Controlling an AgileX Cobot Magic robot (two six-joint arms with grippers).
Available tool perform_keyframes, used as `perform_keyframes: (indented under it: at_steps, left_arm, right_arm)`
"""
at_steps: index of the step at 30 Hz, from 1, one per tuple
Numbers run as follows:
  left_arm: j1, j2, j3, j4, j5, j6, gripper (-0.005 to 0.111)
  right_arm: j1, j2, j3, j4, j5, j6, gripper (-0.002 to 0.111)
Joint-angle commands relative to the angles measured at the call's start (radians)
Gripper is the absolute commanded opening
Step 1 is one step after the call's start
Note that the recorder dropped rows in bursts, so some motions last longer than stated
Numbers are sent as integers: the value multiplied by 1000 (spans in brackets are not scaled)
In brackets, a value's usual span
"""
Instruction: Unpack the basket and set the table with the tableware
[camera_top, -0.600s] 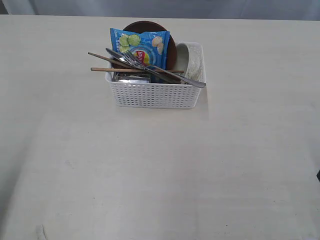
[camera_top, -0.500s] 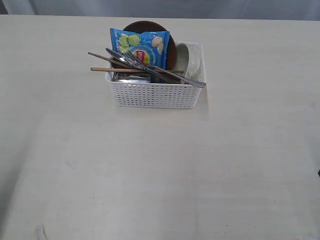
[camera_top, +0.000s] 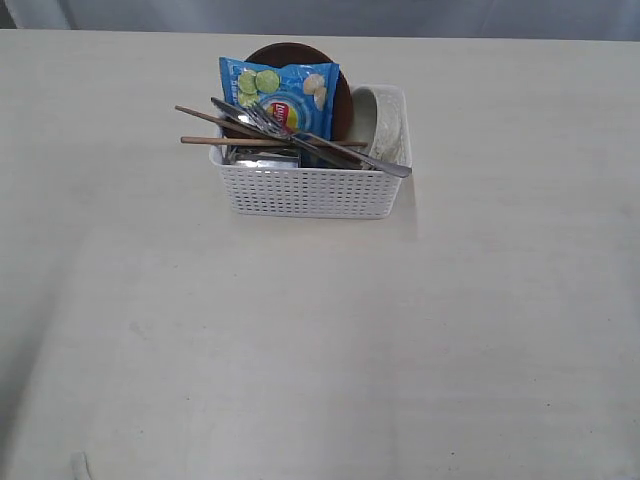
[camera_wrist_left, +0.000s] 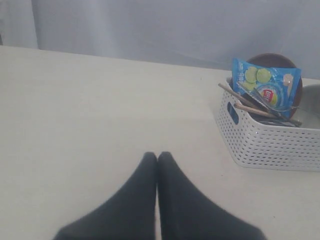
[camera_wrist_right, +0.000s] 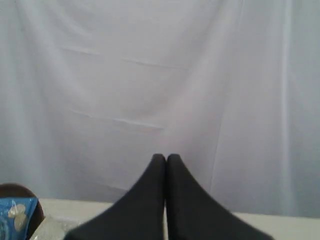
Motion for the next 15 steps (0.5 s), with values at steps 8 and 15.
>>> perform_keyframes:
  at_steps: [8, 15]
  left_arm:
    - [1, -4, 3, -8, -11, 1, 0]
    - [1, -4, 3, -8, -11, 1, 0]
  right_arm:
    - [0, 26, -129, 4, -10, 146, -1]
    - [0, 326, -443, -13, 169, 139, -1]
